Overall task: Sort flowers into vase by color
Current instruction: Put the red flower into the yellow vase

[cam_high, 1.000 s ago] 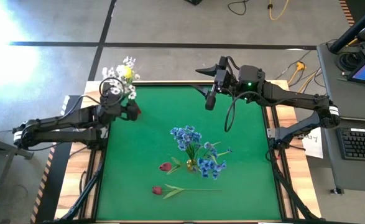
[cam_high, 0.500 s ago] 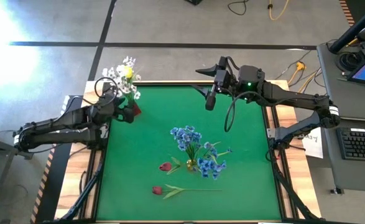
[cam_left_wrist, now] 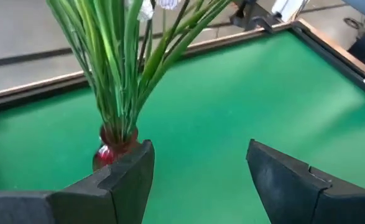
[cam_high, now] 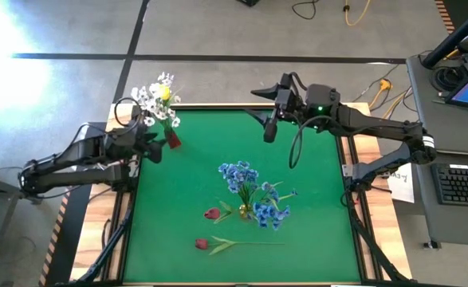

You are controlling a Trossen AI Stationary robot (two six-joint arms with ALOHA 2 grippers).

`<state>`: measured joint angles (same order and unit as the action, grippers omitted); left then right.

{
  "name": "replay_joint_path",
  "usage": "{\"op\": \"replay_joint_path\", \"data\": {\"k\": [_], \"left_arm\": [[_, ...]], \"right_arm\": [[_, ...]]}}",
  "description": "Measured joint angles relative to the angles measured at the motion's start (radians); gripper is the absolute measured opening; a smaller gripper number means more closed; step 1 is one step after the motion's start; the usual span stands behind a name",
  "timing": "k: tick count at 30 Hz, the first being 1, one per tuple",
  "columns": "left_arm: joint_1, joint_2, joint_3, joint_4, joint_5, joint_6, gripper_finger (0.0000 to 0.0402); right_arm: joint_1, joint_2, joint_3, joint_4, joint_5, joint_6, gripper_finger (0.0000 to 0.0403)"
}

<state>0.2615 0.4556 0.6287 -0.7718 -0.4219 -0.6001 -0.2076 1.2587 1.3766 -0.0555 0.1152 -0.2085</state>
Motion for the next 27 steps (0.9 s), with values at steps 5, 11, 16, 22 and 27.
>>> {"op": "replay_joint_path", "data": {"k": [5,11,16,22,27], "left_arm": [[-0.001,0.011,0.083,-0.141,0.061,-0.028,0.0243],[-0.016,0.006,0.127,-0.178,0.124,-0.031,0.0243],[-0.069,-0.003,0.113,-0.118,0.212,-0.003,0.0243],[-0.168,-0.004,0.075,-0.074,0.283,-0.021,0.0243],[-0.272,-0.002,0.051,-0.048,0.277,-0.074,0.0243]], "right_arm": [[0.035,0.000,0.027,-0.030,0.000,-0.011,0.0265],[0.113,0.001,0.083,-0.147,0.002,-0.007,0.0265],[0.207,0.006,0.153,-0.223,0.077,-0.002,0.0265],[0.363,0.008,0.228,-0.381,0.272,0.027,0.0261],[0.510,0.008,0.291,-0.538,0.295,0.119,0.0248]]}}
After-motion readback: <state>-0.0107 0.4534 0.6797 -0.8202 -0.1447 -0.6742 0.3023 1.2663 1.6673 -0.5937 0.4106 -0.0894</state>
